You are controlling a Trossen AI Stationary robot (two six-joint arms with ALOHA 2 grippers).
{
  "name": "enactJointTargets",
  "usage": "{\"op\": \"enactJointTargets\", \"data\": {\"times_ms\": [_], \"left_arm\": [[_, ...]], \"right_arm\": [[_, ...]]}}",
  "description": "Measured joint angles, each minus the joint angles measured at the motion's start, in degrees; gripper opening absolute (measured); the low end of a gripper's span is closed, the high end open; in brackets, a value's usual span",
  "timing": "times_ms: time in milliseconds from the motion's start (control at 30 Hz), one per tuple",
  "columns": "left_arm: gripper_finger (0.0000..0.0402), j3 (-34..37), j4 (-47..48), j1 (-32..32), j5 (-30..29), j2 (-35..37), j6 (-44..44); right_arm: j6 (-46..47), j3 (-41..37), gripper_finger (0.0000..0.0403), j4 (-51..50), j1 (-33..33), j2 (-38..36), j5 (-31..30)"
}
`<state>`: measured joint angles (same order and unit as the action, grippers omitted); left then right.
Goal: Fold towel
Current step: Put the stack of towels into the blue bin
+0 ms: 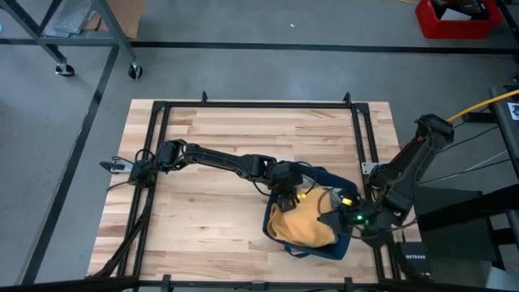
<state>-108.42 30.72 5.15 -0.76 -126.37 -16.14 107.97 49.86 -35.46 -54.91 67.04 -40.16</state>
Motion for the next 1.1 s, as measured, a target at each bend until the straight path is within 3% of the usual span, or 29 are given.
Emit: {"op": "enactJointTargets", "data": {"times_ms": [200, 567, 867, 1100], "left_arm": [[0.0082, 0.00, -0.47, 0.02, -0.11, -0.04, -0.33], [0.0081, 0.00, 0.33, 0.02, -0.13, -0.06, -0.37], [0.0081, 0.15, 0.89, -0.39, -1.88, -0.06, 1.90], [0.0081, 0.07, 2.63, -0.57, -8.42, -0.11, 2.86]], "right_arm": [[-4.99, -0.02, 0.0161, -0.90, 7.15, 2.66, 7.68], [-7.91, 0.00, 0.0161, -18.36, 18.73, 9.09, 35.42], [-18.24, 0.24, 0.0161, -19.86, 24.43, 14.67, 38.05], [-22.63, 0.24, 0.0161, -20.81, 26.15, 17.60, 38.10]]}}
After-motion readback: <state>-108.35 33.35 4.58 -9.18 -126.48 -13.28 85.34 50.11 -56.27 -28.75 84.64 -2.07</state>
